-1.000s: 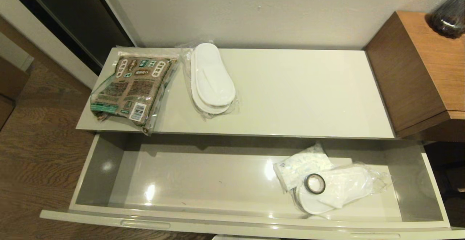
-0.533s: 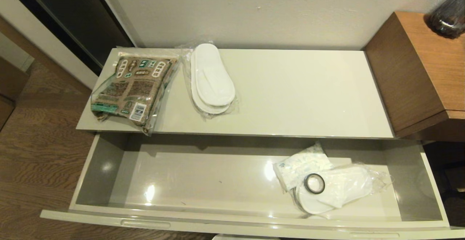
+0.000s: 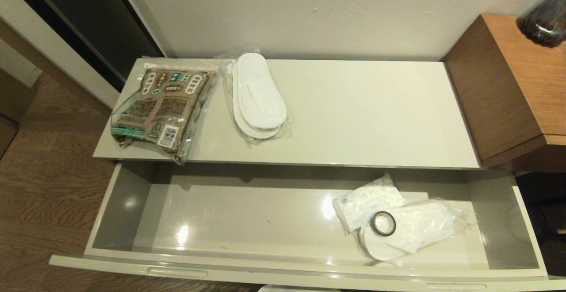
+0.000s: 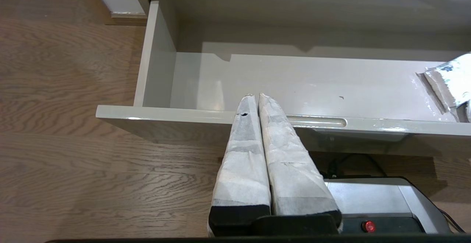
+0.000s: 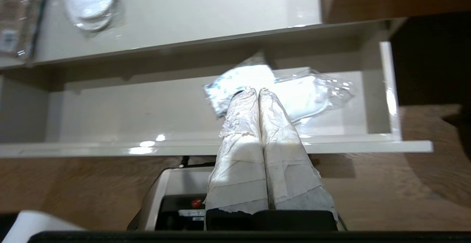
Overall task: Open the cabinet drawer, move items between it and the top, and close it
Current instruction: Pick up the disposable slippers on the table
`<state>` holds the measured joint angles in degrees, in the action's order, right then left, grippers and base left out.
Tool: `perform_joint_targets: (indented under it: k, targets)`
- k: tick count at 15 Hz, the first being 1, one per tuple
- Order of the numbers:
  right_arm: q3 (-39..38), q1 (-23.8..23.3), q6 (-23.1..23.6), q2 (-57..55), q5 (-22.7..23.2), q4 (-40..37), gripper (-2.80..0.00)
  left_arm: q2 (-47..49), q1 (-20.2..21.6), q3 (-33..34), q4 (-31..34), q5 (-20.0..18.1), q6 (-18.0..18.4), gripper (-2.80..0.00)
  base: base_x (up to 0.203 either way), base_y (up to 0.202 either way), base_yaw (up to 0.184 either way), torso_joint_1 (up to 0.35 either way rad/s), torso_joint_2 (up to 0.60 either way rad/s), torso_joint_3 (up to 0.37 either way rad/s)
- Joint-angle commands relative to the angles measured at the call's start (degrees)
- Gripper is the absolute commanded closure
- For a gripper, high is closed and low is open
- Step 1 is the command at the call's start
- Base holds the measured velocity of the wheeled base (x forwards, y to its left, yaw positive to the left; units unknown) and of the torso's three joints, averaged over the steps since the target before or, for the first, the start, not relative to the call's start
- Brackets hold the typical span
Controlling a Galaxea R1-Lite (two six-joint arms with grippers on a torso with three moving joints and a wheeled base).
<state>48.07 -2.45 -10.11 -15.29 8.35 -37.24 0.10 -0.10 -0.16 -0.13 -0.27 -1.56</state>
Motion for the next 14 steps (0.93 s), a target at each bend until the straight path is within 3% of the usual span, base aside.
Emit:
perform_joint_targets:
  k: [1, 4, 6, 9, 14]
  targets:
    - [-0.84, 3.47, -0.09, 1.85, 0.09, -0.25, 0.0, -0.01, 0.01, -0.02, -0.04, 0.0, -0.02, 0.0, 0.0, 0.0, 0.0, 0.0, 0.0, 0.0]
    - [-7.47, 2.85, 1.06, 9.25, -0.03, 0.65, 0.0, -0.01, 0.01, 0.02, -0.04, 0.0, -0.02, 0.0, 0.0, 0.0, 0.0, 0.0, 0.0, 0.0]
    - [-15.28, 2.6, 4.5, 14.53, -0.71, 3.66, 0.0, -0.01, 0.01, -0.02, -0.04, 0.0, -0.02, 0.0, 0.0, 0.0, 0.0, 0.0, 0.0, 0.0]
    - [-23.03, 2.47, 6.59, 15.3, -3.57, 11.78, 0.0, -0.01, 0.01, -0.02, -0.04, 0.0, -0.02, 0.0, 0.0, 0.0, 0.0, 0.0, 0.0, 0.0]
    - [-30.42, 2.45, 11.73, 15.29, -5.61, 16.79, 0.0, -0.01, 0.01, 0.07, -0.04, 0.0, -0.02, 0.0, 0.0, 0.0, 0.0, 0.0, 0.0, 0.0]
